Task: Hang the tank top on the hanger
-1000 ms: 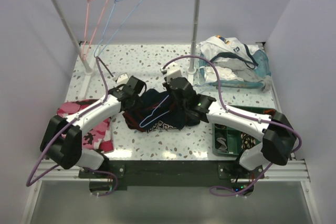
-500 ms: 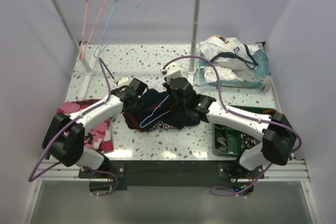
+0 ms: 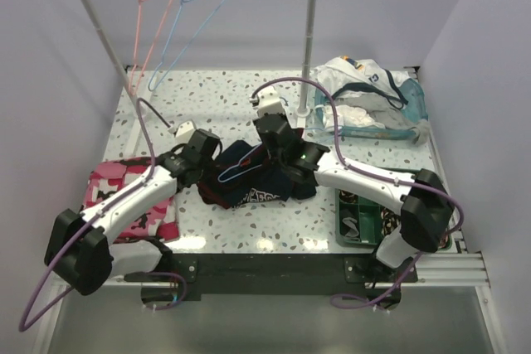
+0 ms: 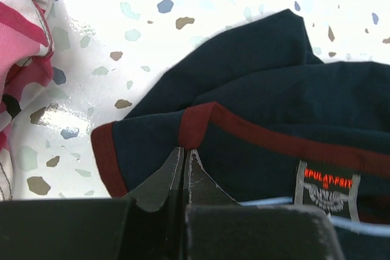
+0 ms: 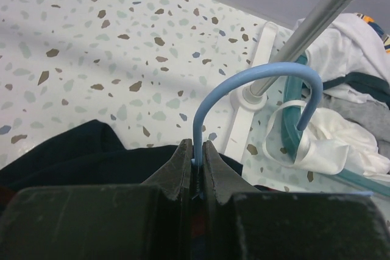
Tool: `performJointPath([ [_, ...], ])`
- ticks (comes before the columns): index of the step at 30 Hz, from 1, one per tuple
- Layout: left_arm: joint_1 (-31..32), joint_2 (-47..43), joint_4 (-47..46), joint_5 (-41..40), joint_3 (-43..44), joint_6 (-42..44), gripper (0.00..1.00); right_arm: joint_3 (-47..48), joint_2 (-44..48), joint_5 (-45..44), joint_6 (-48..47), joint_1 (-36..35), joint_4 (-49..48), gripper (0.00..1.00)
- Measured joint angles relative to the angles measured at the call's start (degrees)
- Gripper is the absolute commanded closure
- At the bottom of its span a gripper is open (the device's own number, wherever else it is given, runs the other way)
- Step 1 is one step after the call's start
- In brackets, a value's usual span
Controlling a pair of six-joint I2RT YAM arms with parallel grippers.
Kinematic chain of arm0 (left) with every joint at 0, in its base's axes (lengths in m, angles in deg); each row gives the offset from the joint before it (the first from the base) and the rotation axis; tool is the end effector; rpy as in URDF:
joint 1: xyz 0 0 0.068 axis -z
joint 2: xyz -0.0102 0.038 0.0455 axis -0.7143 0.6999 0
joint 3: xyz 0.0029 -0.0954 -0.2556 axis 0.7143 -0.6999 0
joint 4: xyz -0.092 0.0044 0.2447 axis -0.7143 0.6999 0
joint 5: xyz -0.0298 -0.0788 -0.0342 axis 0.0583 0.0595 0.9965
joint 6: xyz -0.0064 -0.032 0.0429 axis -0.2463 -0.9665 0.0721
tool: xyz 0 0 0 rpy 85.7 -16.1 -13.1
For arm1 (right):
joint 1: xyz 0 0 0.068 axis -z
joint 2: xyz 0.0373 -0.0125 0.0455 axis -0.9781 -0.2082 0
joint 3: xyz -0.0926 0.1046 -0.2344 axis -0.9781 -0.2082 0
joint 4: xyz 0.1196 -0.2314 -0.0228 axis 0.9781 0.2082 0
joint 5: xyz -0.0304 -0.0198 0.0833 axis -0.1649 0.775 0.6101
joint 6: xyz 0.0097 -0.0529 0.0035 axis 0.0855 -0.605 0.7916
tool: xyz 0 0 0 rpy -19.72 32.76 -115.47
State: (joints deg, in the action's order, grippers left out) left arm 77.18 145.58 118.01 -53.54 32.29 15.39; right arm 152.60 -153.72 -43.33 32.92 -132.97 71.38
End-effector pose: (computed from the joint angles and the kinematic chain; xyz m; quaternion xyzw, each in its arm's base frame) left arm 0.2106 -0.1129 0.2327 -0.2565 0.9026 -0.0573 0.3410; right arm 0.2324 0.2874 0.3159 -0.1368 0.7753 -0.0276 0.6160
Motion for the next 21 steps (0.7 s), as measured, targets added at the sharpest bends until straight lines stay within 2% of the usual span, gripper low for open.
performJointPath([
  [9, 0.0, -8.72, -0.44, 2.14, -1.62, 5.79, 1.0, 3.26, -2.64, -4.48, 0.0, -0.04, 1.29, 1.0],
  [12, 0.0, -8.94, -0.2, 2.95, -0.92, 7.41, 1.0, 4.87, -2.64, -4.63, 0.39, -0.04, 2.29, 1.0],
  [21, 0.0, -5.51, 1.16, 6.16, 13.09, 13.05, 1.0, 11.08, -2.82, -5.97, 0.46, -2.21, 3.39, 1.0],
])
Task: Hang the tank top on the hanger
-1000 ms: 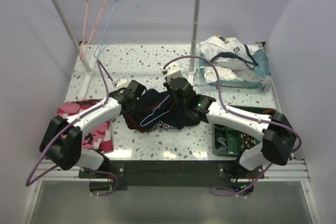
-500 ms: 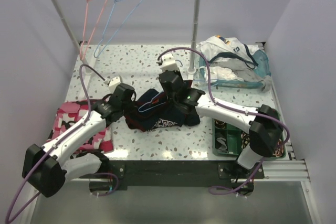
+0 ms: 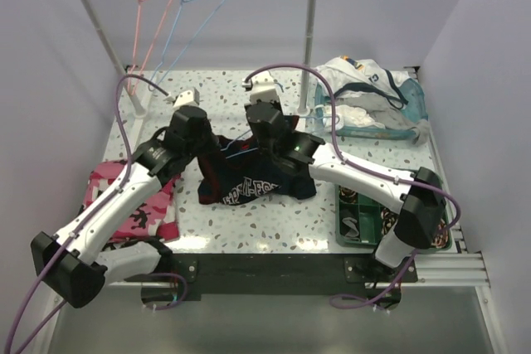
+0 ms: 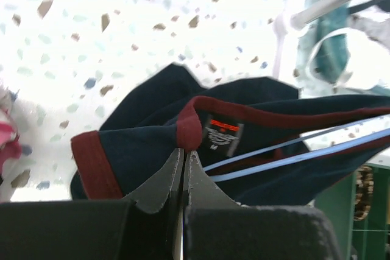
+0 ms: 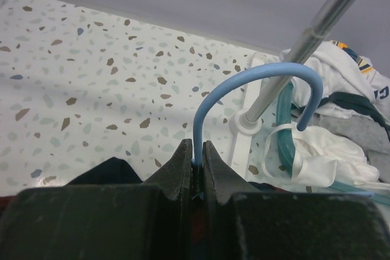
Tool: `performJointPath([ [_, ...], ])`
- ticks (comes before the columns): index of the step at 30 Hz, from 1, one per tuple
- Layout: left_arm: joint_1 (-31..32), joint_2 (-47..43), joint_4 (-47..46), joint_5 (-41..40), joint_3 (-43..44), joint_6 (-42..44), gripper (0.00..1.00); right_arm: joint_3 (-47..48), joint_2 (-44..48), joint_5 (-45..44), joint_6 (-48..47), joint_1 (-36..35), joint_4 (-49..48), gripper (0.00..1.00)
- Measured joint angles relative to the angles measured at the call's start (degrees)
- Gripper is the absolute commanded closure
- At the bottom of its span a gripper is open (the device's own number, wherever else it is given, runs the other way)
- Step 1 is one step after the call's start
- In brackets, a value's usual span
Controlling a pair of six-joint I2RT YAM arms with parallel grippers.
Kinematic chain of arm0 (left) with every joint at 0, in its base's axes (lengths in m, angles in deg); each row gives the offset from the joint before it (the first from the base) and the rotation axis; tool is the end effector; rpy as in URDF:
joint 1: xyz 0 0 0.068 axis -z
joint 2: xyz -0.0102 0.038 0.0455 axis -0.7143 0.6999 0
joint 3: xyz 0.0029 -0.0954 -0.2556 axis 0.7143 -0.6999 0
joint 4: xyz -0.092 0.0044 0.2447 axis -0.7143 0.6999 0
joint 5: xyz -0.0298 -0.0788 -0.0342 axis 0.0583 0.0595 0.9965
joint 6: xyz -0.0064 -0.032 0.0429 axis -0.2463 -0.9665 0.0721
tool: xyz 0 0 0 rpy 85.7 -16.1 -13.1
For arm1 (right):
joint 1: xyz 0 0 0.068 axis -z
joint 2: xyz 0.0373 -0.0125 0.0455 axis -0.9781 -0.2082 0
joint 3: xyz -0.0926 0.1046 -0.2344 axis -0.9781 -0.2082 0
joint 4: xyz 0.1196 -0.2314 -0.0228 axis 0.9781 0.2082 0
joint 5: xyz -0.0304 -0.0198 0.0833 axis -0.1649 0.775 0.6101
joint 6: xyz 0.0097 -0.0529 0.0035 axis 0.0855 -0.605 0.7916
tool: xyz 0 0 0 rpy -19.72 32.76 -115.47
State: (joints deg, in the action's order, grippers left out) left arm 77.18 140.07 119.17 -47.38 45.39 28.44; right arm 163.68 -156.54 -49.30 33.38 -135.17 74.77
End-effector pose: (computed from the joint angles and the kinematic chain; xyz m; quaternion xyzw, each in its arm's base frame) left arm 0.2099 -0.1167 0.3256 -0.1537 0.8799 -0.1517 0.4232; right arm 0.2310 0.3067 0.3604 -0.0927 0.7568 -0.0283 0.6464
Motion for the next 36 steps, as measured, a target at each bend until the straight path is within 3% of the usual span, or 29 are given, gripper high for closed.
performJointPath([
  [22, 0.0, 5.27, 4.33, 1.27, 24.37, 4.92, 1.0, 19.58, -4.46, -1.27, -4.37, -3.52, 3.02, 1.0],
  [25, 0.0, 5.16, 4.44, 1.27, 25.49, 5.51, 0.8, 20.59, -4.46, -1.36, -5.64, -3.52, 3.08, 1.0],
  [36, -0.02, 3.98, 3.08, 3.5, 30.8, 12.22, 0.51, 27.23, -5.97, -1.2, -8.9, -3.65, 4.79, 1.0],
])
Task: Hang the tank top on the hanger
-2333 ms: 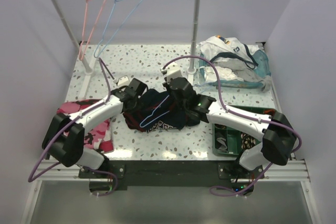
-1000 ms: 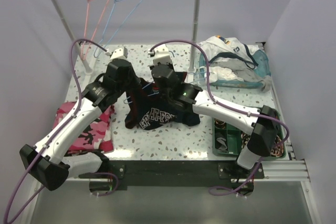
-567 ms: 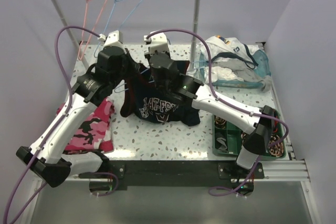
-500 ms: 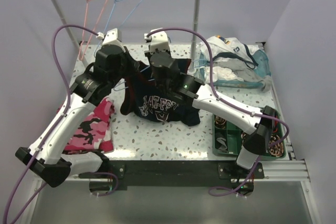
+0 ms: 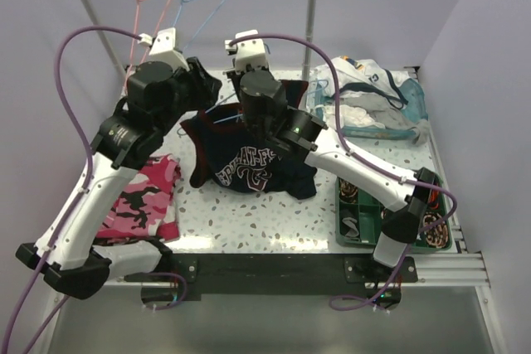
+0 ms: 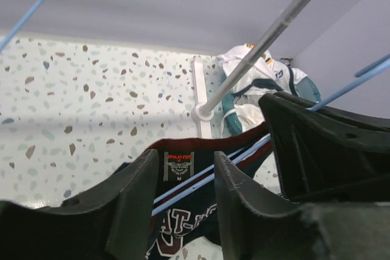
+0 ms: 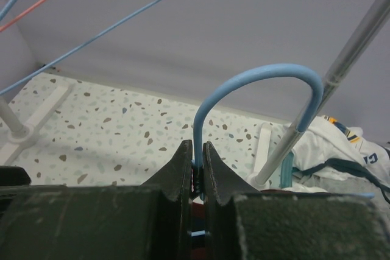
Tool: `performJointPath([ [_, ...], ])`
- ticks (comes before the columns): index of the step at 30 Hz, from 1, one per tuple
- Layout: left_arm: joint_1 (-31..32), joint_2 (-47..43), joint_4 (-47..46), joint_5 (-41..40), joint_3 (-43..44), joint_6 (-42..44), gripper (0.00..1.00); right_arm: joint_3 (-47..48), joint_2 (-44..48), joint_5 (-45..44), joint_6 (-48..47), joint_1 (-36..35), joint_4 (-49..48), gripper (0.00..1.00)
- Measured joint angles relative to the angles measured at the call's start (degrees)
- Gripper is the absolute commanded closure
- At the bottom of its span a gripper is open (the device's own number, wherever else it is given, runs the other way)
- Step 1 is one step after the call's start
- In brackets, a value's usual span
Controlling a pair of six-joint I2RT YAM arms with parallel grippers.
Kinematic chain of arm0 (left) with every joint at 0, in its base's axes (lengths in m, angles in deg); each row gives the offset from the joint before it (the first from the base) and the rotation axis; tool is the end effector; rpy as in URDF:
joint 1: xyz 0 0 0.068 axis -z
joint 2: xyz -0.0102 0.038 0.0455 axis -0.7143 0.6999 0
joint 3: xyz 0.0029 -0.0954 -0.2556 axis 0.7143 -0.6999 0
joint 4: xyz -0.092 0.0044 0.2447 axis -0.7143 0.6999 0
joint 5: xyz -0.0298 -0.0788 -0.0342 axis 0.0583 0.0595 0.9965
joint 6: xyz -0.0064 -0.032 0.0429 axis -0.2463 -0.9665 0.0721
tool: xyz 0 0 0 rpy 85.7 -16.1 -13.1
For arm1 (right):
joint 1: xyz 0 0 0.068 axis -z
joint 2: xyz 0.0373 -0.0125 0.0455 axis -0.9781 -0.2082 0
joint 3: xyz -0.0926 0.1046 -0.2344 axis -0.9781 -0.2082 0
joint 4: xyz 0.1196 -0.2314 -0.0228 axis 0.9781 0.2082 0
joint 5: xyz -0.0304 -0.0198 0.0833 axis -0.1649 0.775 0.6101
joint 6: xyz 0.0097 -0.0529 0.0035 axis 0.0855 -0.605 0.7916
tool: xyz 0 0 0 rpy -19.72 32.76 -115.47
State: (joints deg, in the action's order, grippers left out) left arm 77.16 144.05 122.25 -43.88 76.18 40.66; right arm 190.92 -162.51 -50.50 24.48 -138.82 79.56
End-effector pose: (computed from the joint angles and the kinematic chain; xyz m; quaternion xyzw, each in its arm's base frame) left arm 0.2021 -0.1143 0.4803 -0.0681 0.7875 -0.2316 0.5671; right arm 0.2162 0.3291 0.4752 -0.0810 0.6977 0.0160 0.7116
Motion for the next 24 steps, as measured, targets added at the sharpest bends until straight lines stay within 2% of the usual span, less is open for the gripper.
performJointPath([
  [8, -0.07, -0.76, -1.03, 2.69, 11.41, 11.15, 0.52, 5.51, 0.48, 4.26, 0.15, -0.02, 3.5, 1.0],
  [15, -0.07, -2.36, 4.68, 5.86, 14.38, 16.63, 0.55, 7.41, 1.46, 10.45, 3.39, -0.02, 8.09, 1.0],
  [18, -0.07, -2.82, 7.87, 7.26, 14.47, 17.66, 0.53, 10.97, 1.16, 12.72, 4.26, -0.02, 11.91, 1.0],
  [19, -0.07, -2.91, 8.74, 7.93, 14.47, 18.01, 0.49, 13.49, 0.63, 13.51, 4.31, -0.02, 13.05, 1.0],
  [24, -0.07, -3.43, 10.73, 12.11, 15.13, 19.02, 0.44, 22.51, -0.13, 15.19, 4.11, 0.0, 14.14, 1.0],
])
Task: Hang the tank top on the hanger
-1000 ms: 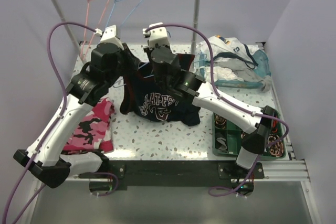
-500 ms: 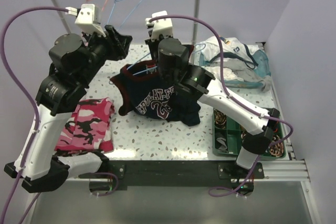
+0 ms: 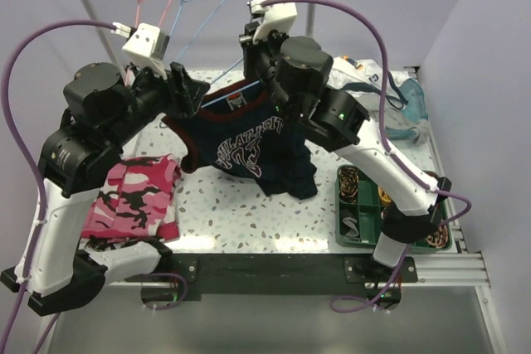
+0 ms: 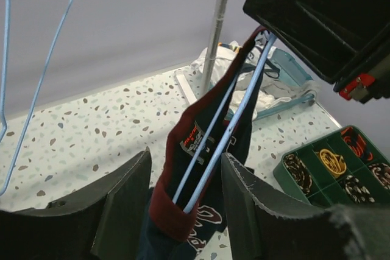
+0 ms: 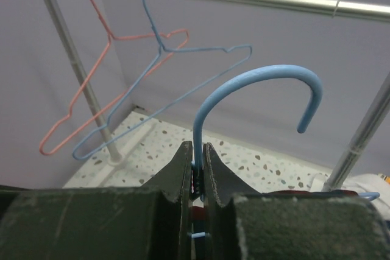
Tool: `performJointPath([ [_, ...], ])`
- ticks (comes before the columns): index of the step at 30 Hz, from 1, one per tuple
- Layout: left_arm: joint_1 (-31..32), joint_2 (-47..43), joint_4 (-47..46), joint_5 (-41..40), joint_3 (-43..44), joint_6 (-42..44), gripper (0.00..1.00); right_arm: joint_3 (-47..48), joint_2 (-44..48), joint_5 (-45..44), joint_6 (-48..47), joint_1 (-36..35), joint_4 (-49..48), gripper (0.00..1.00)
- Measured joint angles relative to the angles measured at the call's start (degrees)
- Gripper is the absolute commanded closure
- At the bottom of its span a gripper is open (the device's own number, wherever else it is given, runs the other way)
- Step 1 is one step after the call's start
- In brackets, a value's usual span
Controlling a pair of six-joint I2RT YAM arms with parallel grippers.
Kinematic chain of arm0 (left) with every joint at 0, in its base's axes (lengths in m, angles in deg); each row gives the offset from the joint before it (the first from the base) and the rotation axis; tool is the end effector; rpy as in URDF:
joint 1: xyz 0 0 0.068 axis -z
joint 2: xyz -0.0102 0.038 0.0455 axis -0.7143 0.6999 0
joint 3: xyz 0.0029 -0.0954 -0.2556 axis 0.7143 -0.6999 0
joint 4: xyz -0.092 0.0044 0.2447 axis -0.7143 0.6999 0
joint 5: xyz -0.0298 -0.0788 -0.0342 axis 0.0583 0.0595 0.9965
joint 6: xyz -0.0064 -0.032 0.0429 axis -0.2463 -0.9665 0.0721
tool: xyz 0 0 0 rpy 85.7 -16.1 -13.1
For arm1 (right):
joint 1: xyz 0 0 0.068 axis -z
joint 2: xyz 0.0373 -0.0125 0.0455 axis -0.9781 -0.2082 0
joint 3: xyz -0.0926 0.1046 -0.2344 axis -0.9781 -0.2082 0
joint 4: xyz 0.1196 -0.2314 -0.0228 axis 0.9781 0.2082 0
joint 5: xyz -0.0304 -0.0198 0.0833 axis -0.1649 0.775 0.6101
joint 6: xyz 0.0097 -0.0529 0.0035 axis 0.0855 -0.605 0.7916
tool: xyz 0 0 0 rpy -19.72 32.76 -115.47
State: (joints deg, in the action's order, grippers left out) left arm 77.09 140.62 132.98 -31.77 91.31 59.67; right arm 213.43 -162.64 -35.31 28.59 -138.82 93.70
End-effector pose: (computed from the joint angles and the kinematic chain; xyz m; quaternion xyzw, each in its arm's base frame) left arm 0.1398 -0.0845 0.5455 0.1184 0.7399 -0.2337 0.6196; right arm 0.1863 0.2892 0.5706 -0.1094 0.6502 0.1713 0.7321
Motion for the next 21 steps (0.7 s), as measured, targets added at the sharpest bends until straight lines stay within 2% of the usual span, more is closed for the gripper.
performJointPath([
  [6, 0.0, 0.35, 0.46, 4.17, 6.84, 1.09, 0.44, 4.0, 0.37, 1.51, -0.44, 0.04, 0.33, 1.0],
  [12, -0.04, -1.51, 1.16, 5.44, 7.23, 2.45, 0.47, -4.24, 3.39, 2.43, -0.37, 0.22, -0.85, 1.0],
  [21, -0.04, -7.06, 4.48, 6.08, -5.46, 3.96, 0.46, -5.92, 3.37, 4.63, -0.44, 0.92, -0.72, 1.0],
])
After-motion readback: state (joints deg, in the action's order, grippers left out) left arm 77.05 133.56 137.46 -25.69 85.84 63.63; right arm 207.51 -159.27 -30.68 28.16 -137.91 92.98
